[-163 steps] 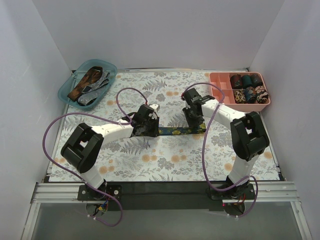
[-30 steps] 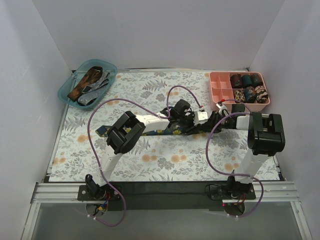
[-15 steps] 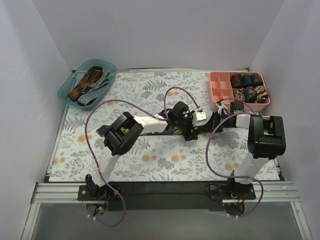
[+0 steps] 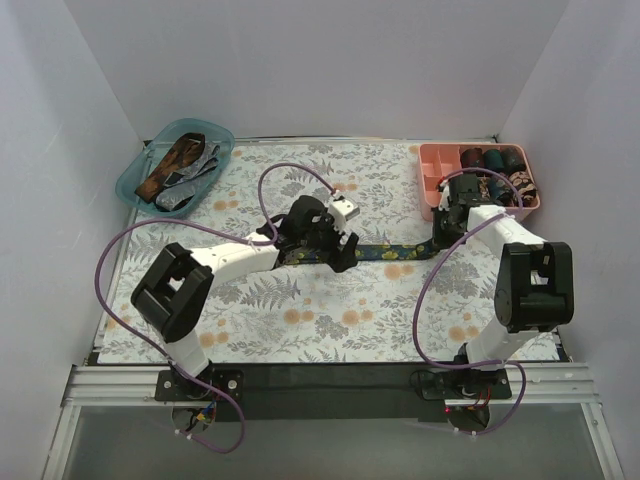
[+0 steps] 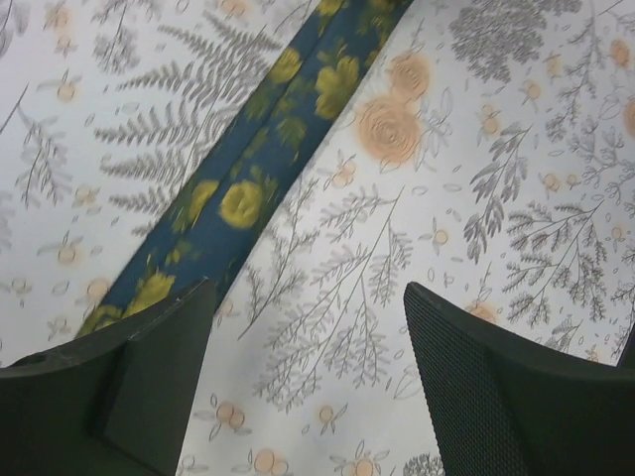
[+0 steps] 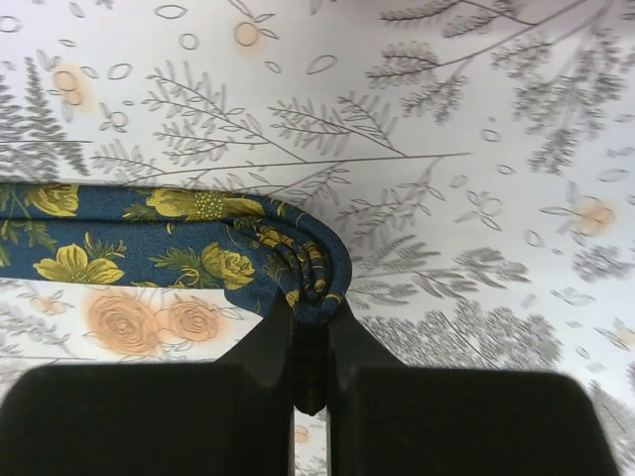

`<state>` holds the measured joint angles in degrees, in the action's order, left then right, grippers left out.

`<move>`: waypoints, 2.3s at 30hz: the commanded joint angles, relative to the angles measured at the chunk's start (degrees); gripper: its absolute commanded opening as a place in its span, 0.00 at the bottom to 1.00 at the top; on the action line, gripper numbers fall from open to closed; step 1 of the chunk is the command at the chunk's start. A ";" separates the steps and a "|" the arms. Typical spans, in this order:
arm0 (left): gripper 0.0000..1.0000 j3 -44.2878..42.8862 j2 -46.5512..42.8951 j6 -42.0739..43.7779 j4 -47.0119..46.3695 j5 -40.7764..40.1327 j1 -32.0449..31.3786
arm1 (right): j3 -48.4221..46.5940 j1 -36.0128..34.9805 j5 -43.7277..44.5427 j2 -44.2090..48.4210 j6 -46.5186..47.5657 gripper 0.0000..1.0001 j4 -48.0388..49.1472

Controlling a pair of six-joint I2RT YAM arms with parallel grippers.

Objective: Roll the ties
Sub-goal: Roll the tie

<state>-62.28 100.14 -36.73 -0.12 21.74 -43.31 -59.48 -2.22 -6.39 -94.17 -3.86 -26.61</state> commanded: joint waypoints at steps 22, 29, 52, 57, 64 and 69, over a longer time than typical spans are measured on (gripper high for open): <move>0.51 7.79 -7.94 -8.79 8.82 -7.85 4.02 | -23.04 -27.22 46.74 -21.49 -10.38 0.01 -25.24; 0.51 8.67 -8.20 -9.15 8.82 -7.50 4.11 | -26.21 -29.42 42.96 -26.67 -10.56 0.01 -25.33; 0.51 8.76 -9.44 -9.06 9.00 -7.85 4.11 | -26.21 -29.51 28.63 -22.73 -9.68 0.43 -20.59; 0.52 7.62 -8.73 -8.71 9.00 -7.76 4.11 | -26.12 -29.60 26.61 -20.01 -9.77 0.44 -20.41; 0.56 5.24 -7.68 -7.22 9.00 -7.24 4.11 | -26.38 -28.72 24.15 -16.49 -9.85 0.45 -19.88; 0.65 2.26 -5.66 -3.36 7.86 -7.50 4.02 | -26.83 -27.67 21.69 -11.93 -9.77 0.55 -19.80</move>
<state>-56.93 93.89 -43.62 8.95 14.15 -39.44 -85.58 -30.81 17.98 -111.11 -13.02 -47.72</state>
